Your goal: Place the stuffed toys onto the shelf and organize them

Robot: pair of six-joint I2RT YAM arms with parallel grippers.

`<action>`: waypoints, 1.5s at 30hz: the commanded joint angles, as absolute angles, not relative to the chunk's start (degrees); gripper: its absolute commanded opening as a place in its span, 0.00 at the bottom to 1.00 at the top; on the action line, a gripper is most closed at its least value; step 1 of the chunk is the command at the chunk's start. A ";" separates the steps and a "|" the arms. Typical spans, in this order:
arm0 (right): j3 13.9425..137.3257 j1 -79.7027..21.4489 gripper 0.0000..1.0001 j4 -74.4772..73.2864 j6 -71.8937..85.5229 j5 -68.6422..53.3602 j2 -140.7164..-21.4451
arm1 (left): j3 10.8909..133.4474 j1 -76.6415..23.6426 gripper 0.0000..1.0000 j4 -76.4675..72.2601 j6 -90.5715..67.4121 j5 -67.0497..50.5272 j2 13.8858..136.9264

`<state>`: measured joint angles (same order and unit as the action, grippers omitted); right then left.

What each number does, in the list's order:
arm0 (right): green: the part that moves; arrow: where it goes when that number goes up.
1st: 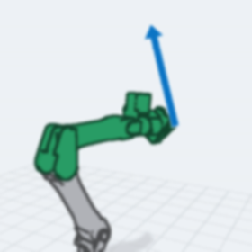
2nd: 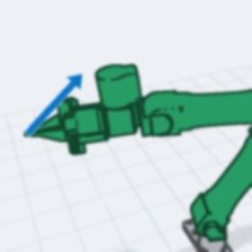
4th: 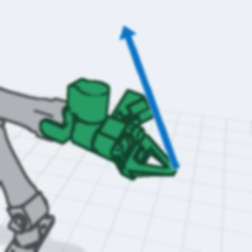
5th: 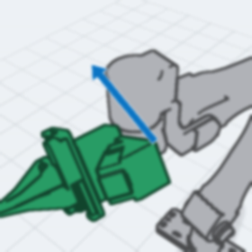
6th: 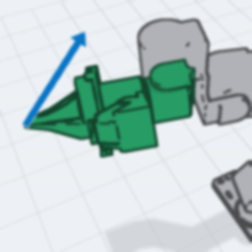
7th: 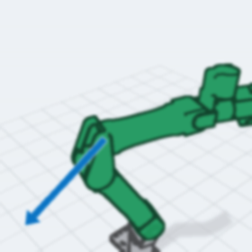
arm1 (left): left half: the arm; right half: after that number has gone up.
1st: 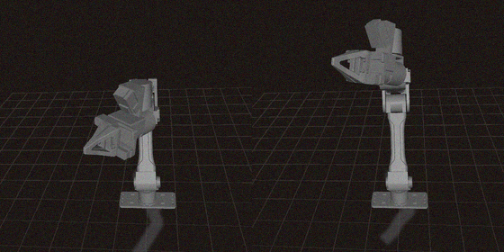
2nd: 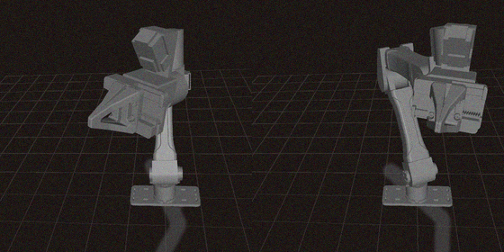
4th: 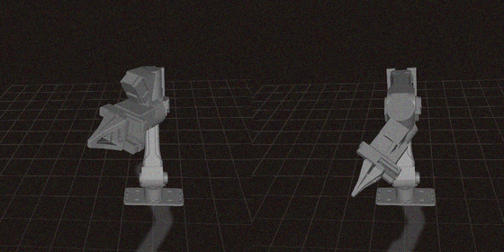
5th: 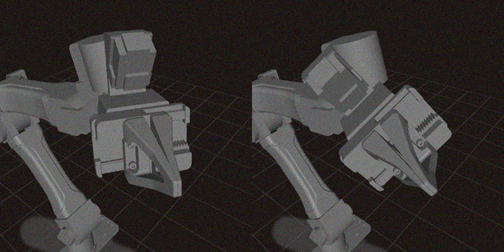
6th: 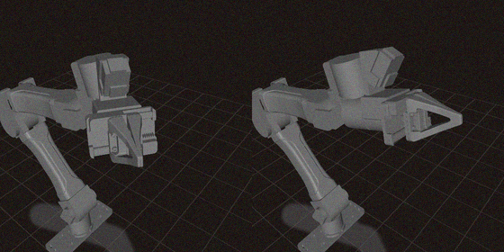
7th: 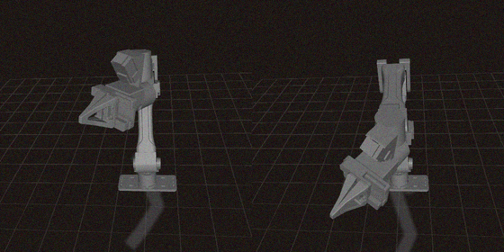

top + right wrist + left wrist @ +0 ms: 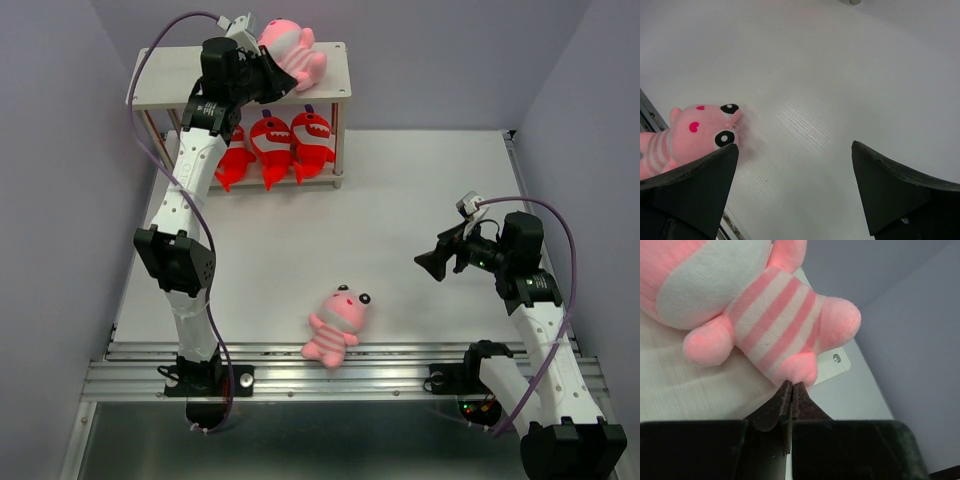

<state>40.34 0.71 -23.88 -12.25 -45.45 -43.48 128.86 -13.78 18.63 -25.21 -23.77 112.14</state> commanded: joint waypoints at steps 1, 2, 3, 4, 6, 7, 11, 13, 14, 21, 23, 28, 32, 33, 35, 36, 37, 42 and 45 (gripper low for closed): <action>40.34 0.97 1.00 -21.01 -13.01 -45.17 -42.80 | 129.20 -13.80 0.02 17.05 -22.86 -22.06 110.74; 40.25 0.97 1.00 -21.01 -13.01 -45.09 -42.80 | 128.94 -13.80 0.02 17.05 -22.59 -21.63 110.31; 40.25 0.97 1.00 -21.01 -13.01 -45.09 -42.89 | 128.33 -13.80 0.02 17.05 -21.80 -20.84 109.35; 40.25 0.97 1.00 -21.01 -13.01 -45.09 -42.80 | 127.97 -13.71 0.01 17.05 -21.36 -20.31 108.90; 40.34 0.97 1.00 -21.09 -13.01 -45.09 -42.80 | 126.75 -13.36 0.01 16.70 -20.31 -18.99 107.24; 40.25 0.97 1.00 -21.01 -13.01 -45.09 -42.72 | 126.22 -13.19 0.01 16.44 -20.04 -18.90 106.70; 40.17 0.97 1.00 -21.09 -13.01 -45.18 -42.71 | 124.63 -11.26 0.01 16.52 -18.73 -18.90 104.68; 40.25 0.97 1.00 -21.01 -13.01 -45.18 -42.71 | 124.19 -10.64 0.01 16.70 -18.55 -18.72 104.15; 40.17 0.97 1.00 -21.01 -13.01 -45.26 -42.71 | 123.41 -10.37 0.01 16.79 -18.37 -18.72 103.98; 40.17 0.97 1.00 -21.01 -13.10 -45.18 -42.89 | 121.82 -8.79 0.01 15.91 -18.28 -19.25 102.39; 40.17 0.97 1.00 -21.01 -13.10 -45.18 -42.89 | 121.99 -8.70 0.02 16.00 -18.37 -19.68 102.48; 40.08 0.97 1.00 -21.09 -13.18 -45.18 -43.07 | 121.55 -8.61 0.02 16.00 -18.46 -20.39 102.31; 40.17 0.97 1.00 -21.09 -13.18 -45.18 -43.15 | 121.20 -8.26 0.06 15.82 -18.72 -20.48 101.95; 40.08 0.97 1.00 -21.09 -13.18 -45.18 -43.15 | 121.11 -8.17 0.06 15.82 -18.81 -20.48 101.87; 40.17 0.97 1.00 -21.09 -13.27 -45.18 -43.07 | 121.11 -7.74 0.11 15.82 -19.16 -20.65 101.78; 40.08 0.97 1.00 -21.09 -13.27 -45.18 -42.98 | 121.11 -7.65 0.15 15.82 -19.33 -20.65 101.69; 40.08 0.97 1.00 -21.09 -13.27 -45.18 -43.07 | 121.03 -7.56 0.18 15.82 -19.51 -20.57 101.52; 40.08 0.97 1.00 -21.09 -13.27 -45.26 -43.15 | 120.76 -6.59 0.29 15.65 -20.30 -19.95 100.46; 40.08 0.97 1.00 -21.09 -13.36 -45.26 -43.15 | 120.94 -6.24 0.34 15.82 -20.48 -19.86 100.20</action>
<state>40.34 0.71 -23.88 -12.29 -45.43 -43.51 120.84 -6.96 18.55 -20.05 -19.81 104.57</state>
